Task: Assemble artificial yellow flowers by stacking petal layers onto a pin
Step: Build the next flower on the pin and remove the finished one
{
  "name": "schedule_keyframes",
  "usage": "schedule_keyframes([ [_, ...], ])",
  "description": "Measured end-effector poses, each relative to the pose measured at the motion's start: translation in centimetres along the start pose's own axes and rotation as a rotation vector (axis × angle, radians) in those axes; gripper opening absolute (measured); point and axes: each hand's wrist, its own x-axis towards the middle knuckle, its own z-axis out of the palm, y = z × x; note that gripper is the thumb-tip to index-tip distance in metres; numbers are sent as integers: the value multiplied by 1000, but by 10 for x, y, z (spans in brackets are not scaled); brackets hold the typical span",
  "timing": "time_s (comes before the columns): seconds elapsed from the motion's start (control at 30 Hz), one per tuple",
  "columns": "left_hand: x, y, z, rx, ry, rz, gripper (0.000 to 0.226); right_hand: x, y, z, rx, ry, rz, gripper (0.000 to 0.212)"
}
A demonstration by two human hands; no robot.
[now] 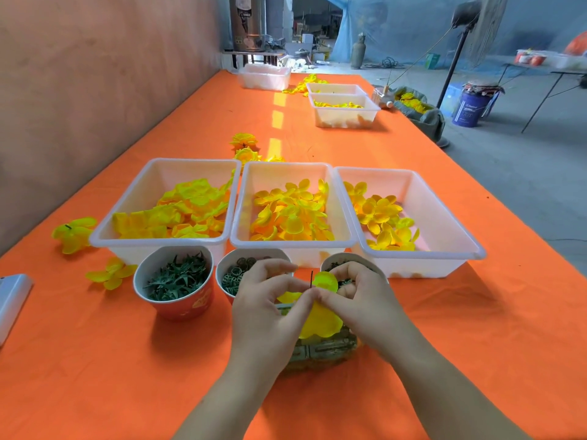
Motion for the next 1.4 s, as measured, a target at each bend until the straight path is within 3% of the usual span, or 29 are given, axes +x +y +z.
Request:
schedule_keyframes([
  [0.13,0,-11,0,-68,-31,-4,8,16,-11,-22,-239,-16,-60,16],
  [0.3,0,-20,4,-77,-79,58,7,99,-42,-38,-457,201,-301,12],
  [0.4,-2,-25,6,-41,-80,117,8,158,-45,-18,-692,82,-274,22],
  [0.53,-2,-28,7,-76,-45,133,16,199,-38,22,-1005,-81,-269,55],
  [0.63,-2,-28,7,-69,-44,150,14,210,-33,40,-1196,-97,-253,40],
  [0.7,-2,-28,7,-70,-46,154,13,214,-34,41,-1137,-67,-265,27],
  [0.87,-1,-30,8,-107,-43,132,16,208,-43,18,-833,-121,-270,27],
  [1.03,-1,-25,5,-220,-99,2,13,189,-52,-13,-364,152,-265,18],
  [1.2,2,-19,-6,-310,-127,-69,26,163,-57,-27,-170,129,-260,14],
  [1.3,10,-13,-13,-356,-52,-110,31,147,-61,-33,2,75,-242,10],
  [1.4,32,-6,-24,-289,117,-151,17,129,-71,-39,126,28,-278,5],
])
